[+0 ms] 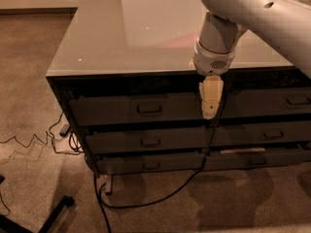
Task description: Open top drawer
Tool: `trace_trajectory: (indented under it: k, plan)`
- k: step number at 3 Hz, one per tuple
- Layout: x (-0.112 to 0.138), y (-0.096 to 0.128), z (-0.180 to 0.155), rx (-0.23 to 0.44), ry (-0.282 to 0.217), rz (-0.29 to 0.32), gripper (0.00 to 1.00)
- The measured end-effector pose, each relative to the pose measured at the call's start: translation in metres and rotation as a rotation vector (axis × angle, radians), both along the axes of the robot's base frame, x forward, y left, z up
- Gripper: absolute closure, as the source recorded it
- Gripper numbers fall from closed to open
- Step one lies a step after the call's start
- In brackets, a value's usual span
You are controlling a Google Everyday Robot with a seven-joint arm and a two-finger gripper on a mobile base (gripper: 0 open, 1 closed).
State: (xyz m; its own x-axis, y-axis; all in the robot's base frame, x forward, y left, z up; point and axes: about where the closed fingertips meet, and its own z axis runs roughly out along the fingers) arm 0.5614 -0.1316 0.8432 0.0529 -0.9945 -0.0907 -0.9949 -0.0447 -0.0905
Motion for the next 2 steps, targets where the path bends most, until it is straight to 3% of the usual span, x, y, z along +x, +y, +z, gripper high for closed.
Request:
trace_trajectory:
  k: [1, 2]
  plan:
    - [-0.006, -0.006, -0.017, -0.006, 0.051, 0.121, 0.00]
    - [-0.009, -0.003, -0.037, 0.026, 0.079, 0.196, 0.00]
